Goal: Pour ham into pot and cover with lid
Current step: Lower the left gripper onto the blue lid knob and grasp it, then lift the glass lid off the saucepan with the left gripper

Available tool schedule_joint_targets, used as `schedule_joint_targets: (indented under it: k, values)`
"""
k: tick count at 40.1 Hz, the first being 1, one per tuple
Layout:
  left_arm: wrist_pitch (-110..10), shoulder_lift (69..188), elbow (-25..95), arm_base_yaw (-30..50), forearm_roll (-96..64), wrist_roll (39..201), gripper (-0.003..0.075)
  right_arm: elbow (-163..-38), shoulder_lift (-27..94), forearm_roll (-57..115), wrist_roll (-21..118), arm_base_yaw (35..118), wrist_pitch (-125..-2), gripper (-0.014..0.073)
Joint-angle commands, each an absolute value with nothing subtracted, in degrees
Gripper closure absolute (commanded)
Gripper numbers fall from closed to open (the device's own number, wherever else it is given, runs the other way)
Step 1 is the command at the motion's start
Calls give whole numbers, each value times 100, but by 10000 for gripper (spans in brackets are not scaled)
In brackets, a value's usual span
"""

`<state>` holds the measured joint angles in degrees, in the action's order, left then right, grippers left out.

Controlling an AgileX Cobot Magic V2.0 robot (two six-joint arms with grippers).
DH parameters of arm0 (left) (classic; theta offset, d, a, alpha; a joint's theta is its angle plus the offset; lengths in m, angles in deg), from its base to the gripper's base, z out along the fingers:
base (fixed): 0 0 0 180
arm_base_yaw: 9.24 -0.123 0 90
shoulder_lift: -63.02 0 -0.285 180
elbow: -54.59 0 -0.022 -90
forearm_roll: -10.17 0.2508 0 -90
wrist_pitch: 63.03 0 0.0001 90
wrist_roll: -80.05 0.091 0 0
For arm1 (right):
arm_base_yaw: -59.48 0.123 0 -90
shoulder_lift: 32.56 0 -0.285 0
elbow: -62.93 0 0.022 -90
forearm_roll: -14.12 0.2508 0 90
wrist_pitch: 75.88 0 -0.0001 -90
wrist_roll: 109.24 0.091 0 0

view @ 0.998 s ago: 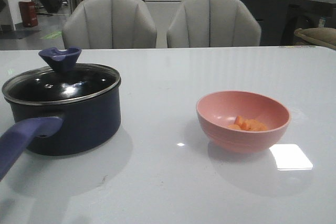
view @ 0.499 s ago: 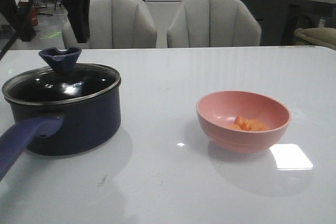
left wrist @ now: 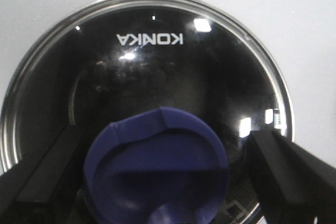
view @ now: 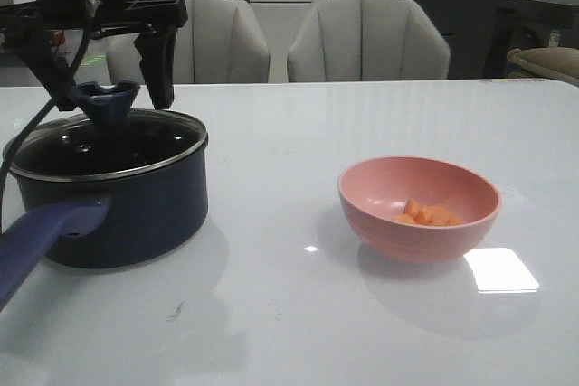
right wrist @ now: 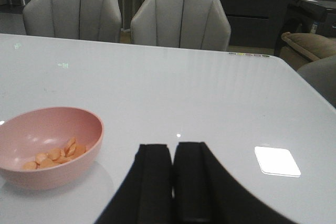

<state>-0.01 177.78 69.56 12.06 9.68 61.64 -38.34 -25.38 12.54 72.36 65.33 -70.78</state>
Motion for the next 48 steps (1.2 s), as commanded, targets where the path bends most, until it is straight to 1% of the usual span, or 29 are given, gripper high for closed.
schedule_joint_targets:
  k: [1, 5, 17, 22, 34, 42, 48]
  values:
    - [-97, 17509, 7137, 1233, 897, 6091, 97, -3862, -2653, 1161, 7236, 6499, -7588, 445]
    - [-40, 17542, 7137, 1233, 912, 6091, 129, -3862, -2653, 1161, 7236, 6499, -7588, 445]
    - [10, 17651, 7137, 1233, 946, 6091, 329, -3862, -2653, 1161, 7236, 6499, -7588, 445]
    - [10, 17651, 7137, 1233, 978, 6091, 379, -3862, -2653, 1161, 7236, 6499, -7588, 445]
    - [-13, 17588, 7142, 1233, 1067, 6115, 388, -3862, -2653, 1161, 7236, 6499, -7588, 445]
    - [-45, 17181, 7142, 1233, 1393, 6129, 388, -3862, -2653, 1161, 7236, 6499, -7588, 445]
    - [-68, 16764, 7037, 1172, 1978, 6138, 388, -3862, -2653, 1161, 7236, 6499, -7588, 445]
